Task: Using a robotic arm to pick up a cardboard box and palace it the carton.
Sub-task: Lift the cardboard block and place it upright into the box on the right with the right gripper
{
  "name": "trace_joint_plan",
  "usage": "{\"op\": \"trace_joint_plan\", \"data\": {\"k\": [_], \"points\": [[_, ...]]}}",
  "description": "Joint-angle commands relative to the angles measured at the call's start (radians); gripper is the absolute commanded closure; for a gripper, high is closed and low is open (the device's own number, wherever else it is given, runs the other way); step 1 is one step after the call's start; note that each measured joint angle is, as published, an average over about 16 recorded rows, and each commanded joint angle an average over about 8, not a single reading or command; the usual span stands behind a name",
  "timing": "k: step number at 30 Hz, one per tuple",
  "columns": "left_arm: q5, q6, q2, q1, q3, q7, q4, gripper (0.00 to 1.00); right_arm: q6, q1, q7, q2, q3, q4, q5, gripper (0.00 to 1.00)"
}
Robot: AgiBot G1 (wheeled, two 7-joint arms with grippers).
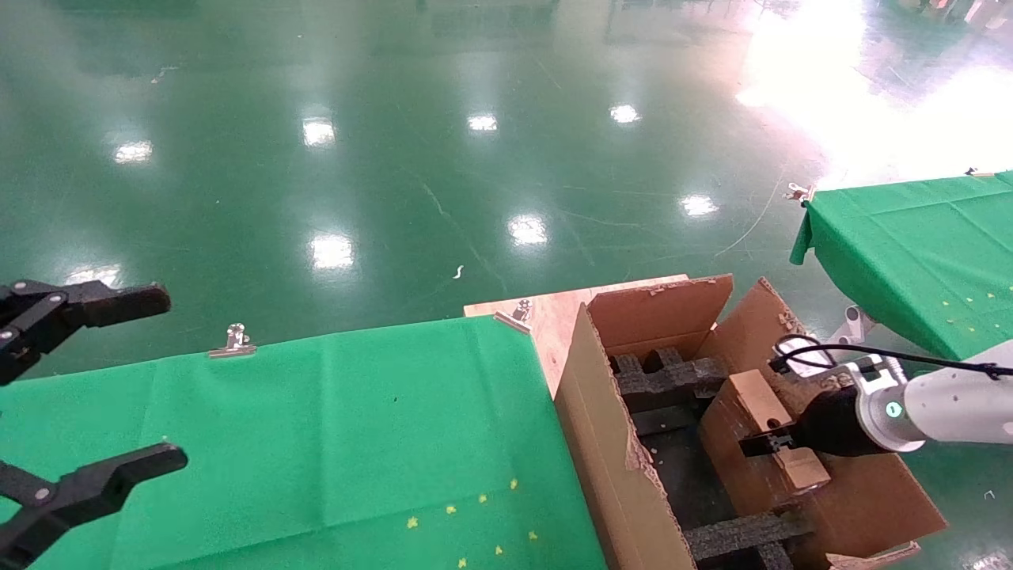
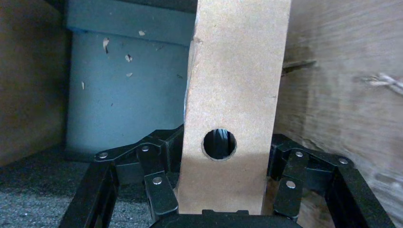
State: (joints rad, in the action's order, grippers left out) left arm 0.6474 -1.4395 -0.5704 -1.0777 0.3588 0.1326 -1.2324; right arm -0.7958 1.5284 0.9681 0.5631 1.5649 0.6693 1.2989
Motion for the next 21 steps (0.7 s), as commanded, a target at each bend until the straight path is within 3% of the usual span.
{"op": "trace_joint_plan", "data": {"k": [1, 8, 9, 16, 17, 21], "points": [[0.000, 0.000, 0.000, 0.000, 0.000, 0.000, 0.000, 0.00, -0.004, -0.010, -0.018, 0.016, -0.002, -0.025, -0.009, 1.00], [0.000, 0.000, 0.000, 0.000, 0.000, 0.000, 0.000, 0.00, -0.011, -0.034, -0.073, 0.052, -0.010, -0.093, -0.034, 0.98], [0.000, 0.000, 0.000, 0.000, 0.000, 0.000, 0.000, 0.00, -0.011, -0.036, -0.080, 0.056, -0.012, -0.101, -0.037, 0.92], [0.000, 0.000, 0.000, 0.000, 0.000, 0.000, 0.000, 0.00, -0.015, -0.046, -0.104, 0.074, -0.020, -0.133, -0.053, 0.06], [0.000, 0.000, 0.000, 0.000, 0.000, 0.000, 0.000, 0.00, -0.015, -0.046, -0.104, 0.074, -0.020, -0.134, -0.053, 0.00], [0.000, 0.000, 0.000, 0.000, 0.000, 0.000, 0.000, 0.00, -0.015, -0.044, -0.100, 0.071, -0.019, -0.128, -0.051, 0.00]]}}
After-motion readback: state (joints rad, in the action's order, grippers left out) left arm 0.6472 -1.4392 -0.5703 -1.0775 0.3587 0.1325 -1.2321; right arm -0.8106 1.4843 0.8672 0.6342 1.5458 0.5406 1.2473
